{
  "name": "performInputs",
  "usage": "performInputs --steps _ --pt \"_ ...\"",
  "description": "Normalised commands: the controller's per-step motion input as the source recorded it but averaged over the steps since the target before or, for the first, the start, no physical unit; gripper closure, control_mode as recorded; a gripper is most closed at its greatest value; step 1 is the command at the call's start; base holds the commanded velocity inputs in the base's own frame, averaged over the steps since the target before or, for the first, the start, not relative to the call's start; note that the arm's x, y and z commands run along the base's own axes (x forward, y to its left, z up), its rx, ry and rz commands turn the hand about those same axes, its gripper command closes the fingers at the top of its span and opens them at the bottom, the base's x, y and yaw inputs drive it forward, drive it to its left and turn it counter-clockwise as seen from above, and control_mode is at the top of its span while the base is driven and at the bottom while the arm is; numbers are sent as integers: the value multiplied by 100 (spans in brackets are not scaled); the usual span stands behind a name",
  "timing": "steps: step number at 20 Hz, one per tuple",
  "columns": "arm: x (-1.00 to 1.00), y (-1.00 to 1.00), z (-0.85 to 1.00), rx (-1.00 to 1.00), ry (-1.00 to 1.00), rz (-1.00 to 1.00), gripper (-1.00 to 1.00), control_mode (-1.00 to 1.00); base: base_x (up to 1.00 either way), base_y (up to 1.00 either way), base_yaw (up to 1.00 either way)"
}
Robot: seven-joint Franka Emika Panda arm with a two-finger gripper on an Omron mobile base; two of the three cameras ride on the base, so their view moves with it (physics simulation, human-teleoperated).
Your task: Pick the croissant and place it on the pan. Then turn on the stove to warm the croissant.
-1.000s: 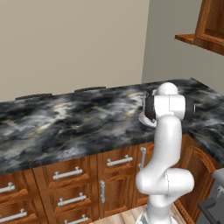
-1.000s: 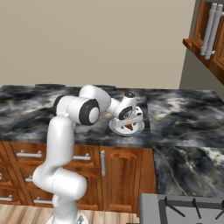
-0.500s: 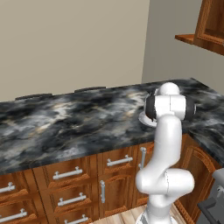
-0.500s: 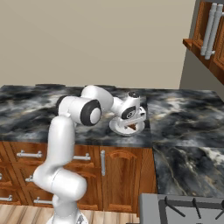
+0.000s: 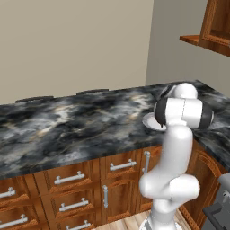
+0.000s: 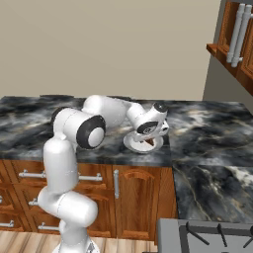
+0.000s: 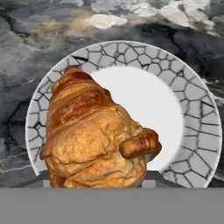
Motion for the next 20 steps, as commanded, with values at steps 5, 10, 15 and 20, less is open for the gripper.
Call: performInputs --steps 5,10,15,20 --pt "-52 39 98 1 -16 0 100 -100 0 0 0" --pt "-75 30 99 3 -4 0 100 -100 0 0 0" --pt "-95 0 75 13 2 -12 100 -100 0 0 0" --pt "-74 11 72 12 8 -10 100 -100 0 0 0"
